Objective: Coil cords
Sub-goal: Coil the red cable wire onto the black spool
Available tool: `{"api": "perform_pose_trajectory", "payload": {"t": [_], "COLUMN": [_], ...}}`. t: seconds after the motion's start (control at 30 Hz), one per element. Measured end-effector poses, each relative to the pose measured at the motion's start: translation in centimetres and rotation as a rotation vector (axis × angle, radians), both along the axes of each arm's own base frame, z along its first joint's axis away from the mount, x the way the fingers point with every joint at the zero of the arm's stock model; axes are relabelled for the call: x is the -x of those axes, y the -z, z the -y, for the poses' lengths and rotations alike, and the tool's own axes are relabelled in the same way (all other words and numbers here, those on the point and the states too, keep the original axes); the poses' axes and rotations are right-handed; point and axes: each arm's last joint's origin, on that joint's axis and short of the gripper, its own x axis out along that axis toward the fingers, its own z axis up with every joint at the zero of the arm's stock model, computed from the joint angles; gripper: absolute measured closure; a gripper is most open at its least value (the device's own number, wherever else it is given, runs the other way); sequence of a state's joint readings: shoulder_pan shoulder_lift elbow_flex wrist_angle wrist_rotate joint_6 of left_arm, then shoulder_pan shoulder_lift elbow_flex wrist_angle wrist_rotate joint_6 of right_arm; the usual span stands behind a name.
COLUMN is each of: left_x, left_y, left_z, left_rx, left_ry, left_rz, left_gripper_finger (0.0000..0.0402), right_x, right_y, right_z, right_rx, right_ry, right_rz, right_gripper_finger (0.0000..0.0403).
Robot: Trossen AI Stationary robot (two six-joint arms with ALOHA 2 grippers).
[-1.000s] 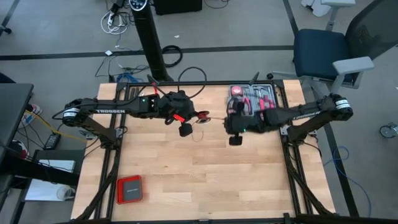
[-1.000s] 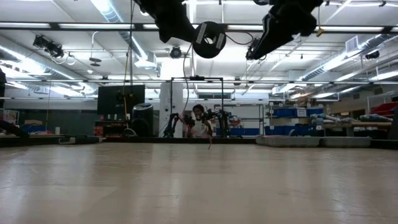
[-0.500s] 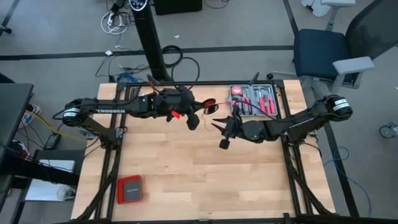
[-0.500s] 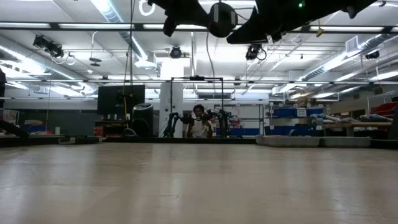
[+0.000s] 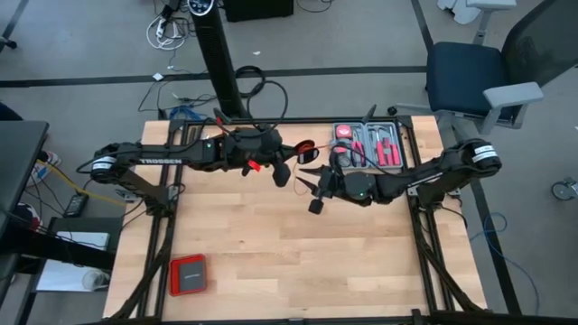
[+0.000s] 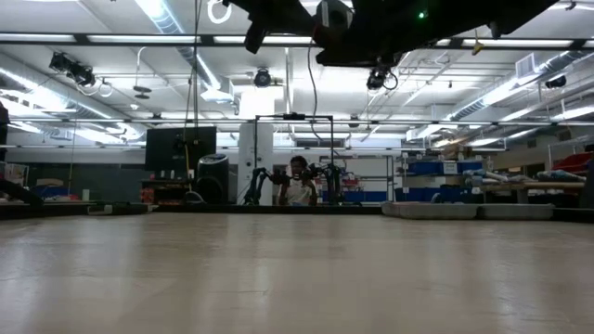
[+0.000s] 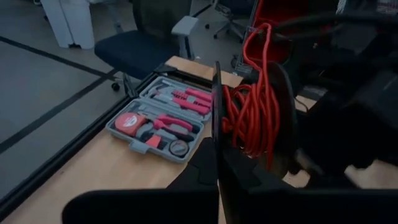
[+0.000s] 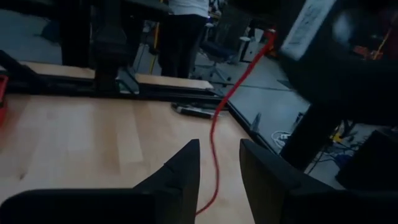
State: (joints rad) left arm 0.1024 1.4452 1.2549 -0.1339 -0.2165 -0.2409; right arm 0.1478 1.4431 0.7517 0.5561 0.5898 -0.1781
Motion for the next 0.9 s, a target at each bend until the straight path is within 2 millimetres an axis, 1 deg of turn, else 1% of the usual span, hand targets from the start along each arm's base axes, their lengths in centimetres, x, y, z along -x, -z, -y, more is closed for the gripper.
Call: {"api": "perform_pose_trajectory", "payload": {"t": [0.23,0.4,0.47,0.7,0.8,0.9], "left_x": [-0.04,-0.03,-0.04,-0.07,-0.07,-0.07], "left_y": [-0.08,-0.05,-0.05,-0.14,-0.14,-0.14], "left_z": [-0.01,0.0,-0.02,-0.01,-0.01,-0.01], "left_rx": [-0.002,-0.003,-0.009,-0.02,-0.02,-0.02], "left_ry": [0.0,0.0,0.002,0.005,0.005,0.005], "left_rz": [0.009,0.006,0.005,0.011,0.011,0.011], "left_gripper_finger": [0.0401,0.0401,0.0401,0.0401,0.0401,0.0401], "right_x": [-0.98,-1.04,-1.05,-1.09,-1.14,-1.17], "right_y": [0.85,0.83,0.77,0.53,0.54,0.55], "right_z": [0.2,0.56,0.6,0.67,0.7,0.81], "right_rx": [0.0,0.005,0.019,0.046,0.043,0.039], "right_ry": [-0.022,-0.011,-0.01,-0.037,-0.074,-0.08], "right_rz": [0.031,0.036,0.035,0.043,0.043,0.044], "right_gripper_finger": [0.0293,0.0297,0.031,0.0375,0.0383,0.0376]}}
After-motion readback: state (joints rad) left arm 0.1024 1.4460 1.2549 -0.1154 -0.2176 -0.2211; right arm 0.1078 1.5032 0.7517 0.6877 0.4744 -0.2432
